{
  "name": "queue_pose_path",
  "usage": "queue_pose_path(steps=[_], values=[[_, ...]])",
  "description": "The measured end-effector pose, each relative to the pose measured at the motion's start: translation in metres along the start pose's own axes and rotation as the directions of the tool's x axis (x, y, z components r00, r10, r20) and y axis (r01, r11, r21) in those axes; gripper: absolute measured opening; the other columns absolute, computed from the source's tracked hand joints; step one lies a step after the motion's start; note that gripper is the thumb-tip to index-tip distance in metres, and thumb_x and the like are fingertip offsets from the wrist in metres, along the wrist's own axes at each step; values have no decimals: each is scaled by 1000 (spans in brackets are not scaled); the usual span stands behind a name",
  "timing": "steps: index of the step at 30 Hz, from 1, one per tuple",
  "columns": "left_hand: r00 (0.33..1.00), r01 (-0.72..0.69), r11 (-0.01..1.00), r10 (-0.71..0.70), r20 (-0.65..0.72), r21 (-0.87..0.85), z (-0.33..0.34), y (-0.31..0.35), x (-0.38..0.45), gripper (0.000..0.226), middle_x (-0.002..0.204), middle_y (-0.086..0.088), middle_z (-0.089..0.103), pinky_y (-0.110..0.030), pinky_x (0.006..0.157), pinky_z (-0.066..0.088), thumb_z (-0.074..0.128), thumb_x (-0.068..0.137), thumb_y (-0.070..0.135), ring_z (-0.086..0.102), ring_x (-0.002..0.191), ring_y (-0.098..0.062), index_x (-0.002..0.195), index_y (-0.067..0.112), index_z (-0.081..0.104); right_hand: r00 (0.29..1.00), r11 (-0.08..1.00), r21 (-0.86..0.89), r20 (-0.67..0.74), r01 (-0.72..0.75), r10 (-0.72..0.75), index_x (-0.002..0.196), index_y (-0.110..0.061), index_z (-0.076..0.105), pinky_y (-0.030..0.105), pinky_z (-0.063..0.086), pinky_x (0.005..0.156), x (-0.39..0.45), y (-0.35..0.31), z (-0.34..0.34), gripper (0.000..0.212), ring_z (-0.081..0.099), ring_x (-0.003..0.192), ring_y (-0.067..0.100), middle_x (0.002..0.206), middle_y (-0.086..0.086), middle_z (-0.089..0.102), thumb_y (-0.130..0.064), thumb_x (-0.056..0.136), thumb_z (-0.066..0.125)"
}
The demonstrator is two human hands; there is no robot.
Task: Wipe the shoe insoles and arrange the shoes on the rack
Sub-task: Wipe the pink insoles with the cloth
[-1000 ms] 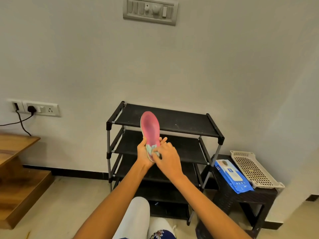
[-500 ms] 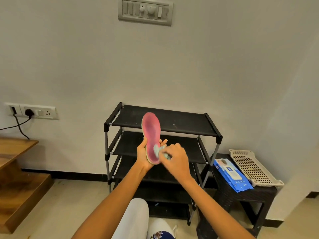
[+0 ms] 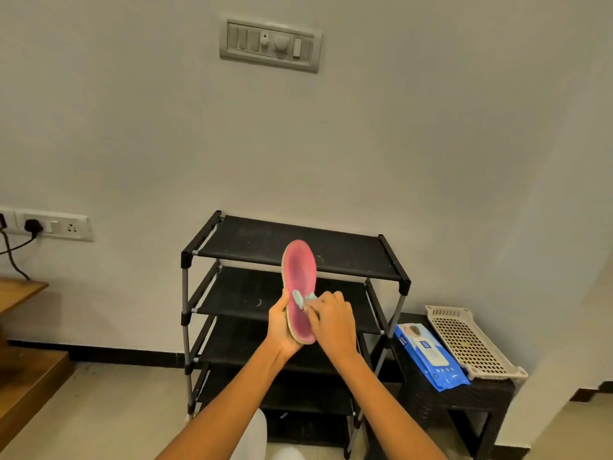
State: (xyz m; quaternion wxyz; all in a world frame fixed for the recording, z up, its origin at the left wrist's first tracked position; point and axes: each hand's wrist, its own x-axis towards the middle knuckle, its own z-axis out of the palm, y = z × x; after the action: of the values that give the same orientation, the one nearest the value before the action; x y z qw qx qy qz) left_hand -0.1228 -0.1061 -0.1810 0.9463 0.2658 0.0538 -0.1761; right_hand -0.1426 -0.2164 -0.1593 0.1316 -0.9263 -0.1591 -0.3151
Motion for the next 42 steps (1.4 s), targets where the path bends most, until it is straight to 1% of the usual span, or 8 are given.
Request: queue_pose_path(steps=[7, 14, 19, 23, 27, 32, 38, 42], values=[[990, -135, 991, 135, 29, -20, 4, 15, 9, 47, 86, -16, 64, -40, 70, 58, 43, 96, 44, 69, 82, -29, 105, 1, 61, 993, 935, 344, 35, 92, -111, 88, -21, 72, 9, 40, 76, -20, -20, -12, 20, 49, 84, -4, 88, -7, 66, -33, 89, 56], [999, -34, 998, 32, 37, 53, 24, 0, -8, 41, 92, -13, 65, -36, 70, 56, 44, 93, 42, 65, 84, -26, 107, 9, 62, 995, 982, 164, 21, -98, 96, 90, -20, 72, 23, 48, 68, 17, 0, -12, 25, 52, 79, 7, 86, -2, 66, -37, 92, 54], [992, -122, 992, 122, 30, 18, 9, 9, -6, 62, 124, -25, 55, -50, 102, 43, 58, 87, 42, 50, 124, -38, 134, 2, 49, 991, 903, 419, 46, 94, -125, 99, -17, 71, 13, 45, 88, -18, -19, -16, 20, 57, 96, 3, 100, -2, 67, -28, 89, 59], [993, -21, 994, 8, 119, 109, 1, 14, -12, 45, 105, -16, 63, -40, 82, 56, 50, 88, 34, 65, 94, -28, 119, 3, 57, 990, 886, 441, -75, 144, -123, 105, -19, 68, 16, 49, 77, -20, -4, -19, 25, 54, 91, 4, 97, -10, 60, -31, 89, 53], [988, -102, 983, 83, 128, 150, -1, 8, -13, 41, 98, -15, 66, -36, 66, 58, 49, 91, 33, 67, 80, -27, 122, 6, 56, 985, 938, 347, -164, 1, 60, 106, -16, 66, 23, 52, 67, 1, 10, -18, 24, 56, 83, 7, 96, -3, 61, -29, 90, 52], [998, 8, 991, -16, 62, 132, 3, 3, -10, 57, 103, -17, 69, -40, 87, 52, 37, 95, 53, 65, 97, -29, 117, 5, 58, 993, 936, 335, -18, -106, 119, 112, -16, 66, 29, 52, 81, -17, -6, 7, 25, 58, 92, 10, 105, 1, 64, -21, 95, 49], [994, 106, 992, -105, -5, 63, -20, -2, -5, 70, 123, -20, 61, -45, 96, 45, 44, 87, 63, 56, 114, -34, 118, 2, 57, 940, 929, 175, 47, 325, -338, 111, -27, 67, 16, 36, 90, -55, 2, 7, 28, 51, 101, 6, 106, -9, 68, -35, 94, 47], [996, 83, 995, -83, 11, 59, -8, -17, -6, 59, 108, -17, 65, -44, 92, 47, 49, 87, 54, 61, 101, -32, 123, 8, 56, 996, 987, 155, 72, 49, -61, 127, -36, 56, 36, 33, 109, -28, 15, 1, 32, 48, 124, 21, 122, -3, 63, -37, 98, 42]])
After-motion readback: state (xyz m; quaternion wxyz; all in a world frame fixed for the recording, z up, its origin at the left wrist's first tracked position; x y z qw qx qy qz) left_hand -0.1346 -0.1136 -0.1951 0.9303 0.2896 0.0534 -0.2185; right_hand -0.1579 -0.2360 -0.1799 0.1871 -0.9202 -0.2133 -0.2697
